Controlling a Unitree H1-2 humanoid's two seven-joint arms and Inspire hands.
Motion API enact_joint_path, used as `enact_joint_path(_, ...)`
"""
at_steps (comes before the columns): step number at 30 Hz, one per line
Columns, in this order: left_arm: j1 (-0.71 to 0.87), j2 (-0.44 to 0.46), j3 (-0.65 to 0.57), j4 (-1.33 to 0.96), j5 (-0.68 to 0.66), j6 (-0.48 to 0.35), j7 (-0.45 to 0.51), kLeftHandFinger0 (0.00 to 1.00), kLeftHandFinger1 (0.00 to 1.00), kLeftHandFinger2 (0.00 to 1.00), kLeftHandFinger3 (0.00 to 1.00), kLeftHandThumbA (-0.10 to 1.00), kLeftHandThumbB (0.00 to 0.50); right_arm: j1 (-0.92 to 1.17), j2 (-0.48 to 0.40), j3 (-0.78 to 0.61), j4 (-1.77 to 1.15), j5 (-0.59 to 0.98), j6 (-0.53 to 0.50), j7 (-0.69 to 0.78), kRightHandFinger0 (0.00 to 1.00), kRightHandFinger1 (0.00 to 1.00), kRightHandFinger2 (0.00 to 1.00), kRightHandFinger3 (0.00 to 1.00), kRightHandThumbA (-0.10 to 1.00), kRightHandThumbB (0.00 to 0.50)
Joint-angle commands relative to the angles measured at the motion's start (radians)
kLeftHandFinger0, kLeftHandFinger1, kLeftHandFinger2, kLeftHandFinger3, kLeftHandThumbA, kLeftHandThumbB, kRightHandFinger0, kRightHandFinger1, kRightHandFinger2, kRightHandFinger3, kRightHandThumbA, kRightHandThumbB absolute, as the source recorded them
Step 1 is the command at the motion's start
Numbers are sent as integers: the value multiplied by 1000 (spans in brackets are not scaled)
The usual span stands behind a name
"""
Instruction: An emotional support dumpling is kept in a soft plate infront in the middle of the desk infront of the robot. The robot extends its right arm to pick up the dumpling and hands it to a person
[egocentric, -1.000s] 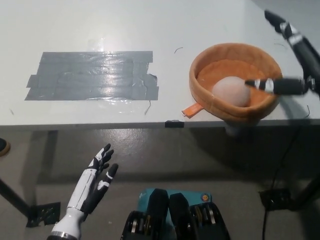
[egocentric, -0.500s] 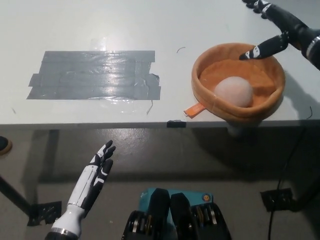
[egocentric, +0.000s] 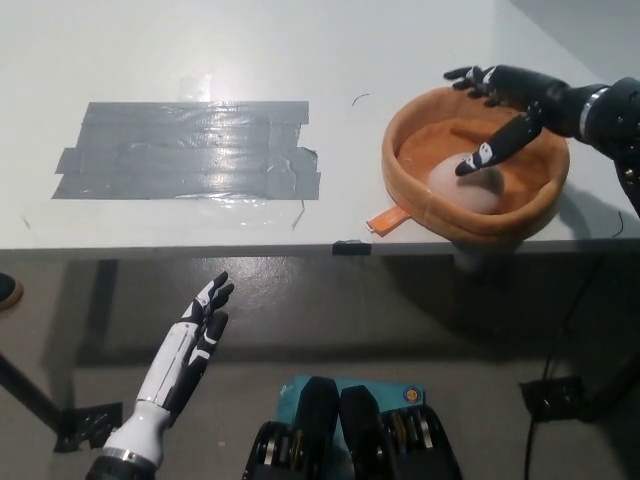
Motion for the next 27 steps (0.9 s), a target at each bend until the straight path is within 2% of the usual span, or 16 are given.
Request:
enact_joint_path(1,-14,13,8,-35,4,-1,-4,1000,1000,1000,1000,1000,81,-56,-23,1,-29,19,28,99,1000,1000,1000,1000,1000,438)
enact_joint_path(4,-16,14,5,-29,12,-12,-1,1000,1000,1000,1000,1000,57,-62,-21,3,-5,8,17,108,1000,1000,1000,1000,1000,469)
enact_joint_path(7,-20,12,7,-26,7,-6,-3,1000,1000,1000,1000,1000,74,-59,-21,6,-4,-2,17,110,1000,1000,1000,1000,1000,438)
enact_joint_path(9,-23,10,7,-25,7,-7,-1,1000,1000,1000,1000,997,72,-59,-25,13,-11,-13,21,114,1000,1000,1000,1000,1000,436)
enact_joint_path(10,-22,11,8,-27,7,-8,-1,1000,1000,1000,1000,994,68,-61,-24,21,2,-25,21,112,1000,1000,1000,1000,1000,459)
enact_joint_path(13,-23,11,6,-30,8,-5,-3,1000,1000,1000,1000,994,59,-56,-24,33,13,-50,17,89,1000,1000,1000,1000,1000,473)
enact_joint_path(27,-29,7,12,-30,-5,-6,-2,1000,1000,1000,1000,991,53,-34,-10,18,48,-92,-15,22,1000,1000,1000,1000,1000,450)
